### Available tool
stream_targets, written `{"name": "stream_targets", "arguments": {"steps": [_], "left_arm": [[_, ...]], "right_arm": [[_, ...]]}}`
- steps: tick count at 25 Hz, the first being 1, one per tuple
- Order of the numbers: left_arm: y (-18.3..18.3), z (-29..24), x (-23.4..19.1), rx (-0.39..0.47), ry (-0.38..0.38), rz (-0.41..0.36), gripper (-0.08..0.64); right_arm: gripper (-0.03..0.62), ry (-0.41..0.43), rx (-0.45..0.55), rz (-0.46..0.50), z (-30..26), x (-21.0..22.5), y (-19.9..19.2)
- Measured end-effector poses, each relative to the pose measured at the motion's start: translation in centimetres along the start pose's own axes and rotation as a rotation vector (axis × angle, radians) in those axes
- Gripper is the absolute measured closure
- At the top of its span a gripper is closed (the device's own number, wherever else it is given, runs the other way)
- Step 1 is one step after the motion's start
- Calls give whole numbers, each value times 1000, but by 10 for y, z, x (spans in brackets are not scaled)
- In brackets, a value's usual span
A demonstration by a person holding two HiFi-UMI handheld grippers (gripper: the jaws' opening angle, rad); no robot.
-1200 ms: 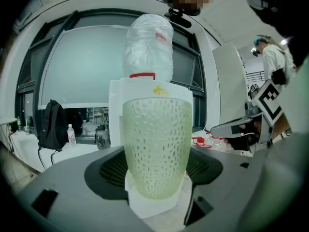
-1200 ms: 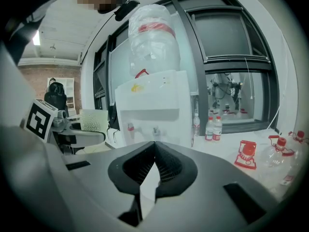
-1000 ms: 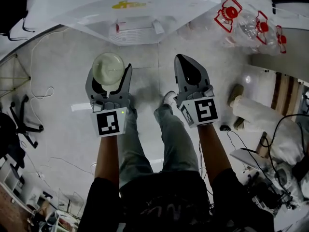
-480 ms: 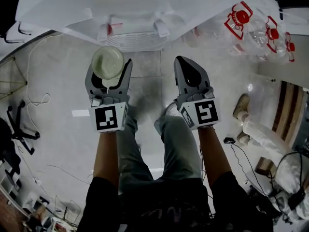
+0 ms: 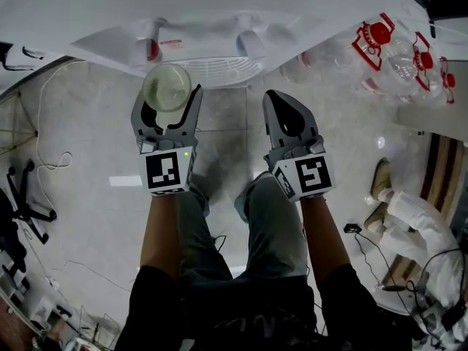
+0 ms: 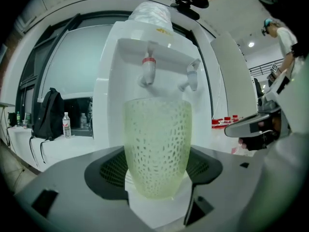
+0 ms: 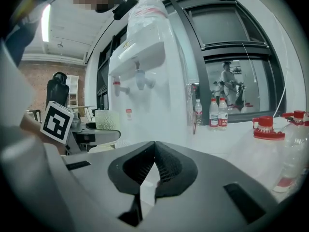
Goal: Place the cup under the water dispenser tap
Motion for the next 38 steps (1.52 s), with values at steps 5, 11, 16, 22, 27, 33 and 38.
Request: {"name": "stream_targets", "arguments": {"steps": [5,11,16,22,27,33,38], "left_arm": [[-5,-21,-6,30,20,-1,206],[-9,-35,-10,52,27,-1,206],[-13,-41,-10,58,20,5,204],[-19,-49,-10,45,5,4,204],[-19,-53,-10,21,-5,-2,204],[-22,-54,-10,-9,-19,-3,170],[-19,-47,-9,-11,-17,-3,160]], "right_arm": [[577,8,10,4,-12,6,-10],[577,16,17,6,-20,6,-17],[577,11,24,4,-20,7,-22],[577,3,34,6,-20,11,-24],[577,6,32,10,-19,11,-24],[578,-5,28,-4,-15,17,-24],[578,-3,18,-1,-11,17,-19]]}}
Point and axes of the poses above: the fingertips, and each gripper's own axes: z backward along the fingers, x to its right, y out of its top, the point moved 5 cm from there along z, backward along the fingers, and after that the axes turned 7 degrees about -x, right-handed, at the moved point
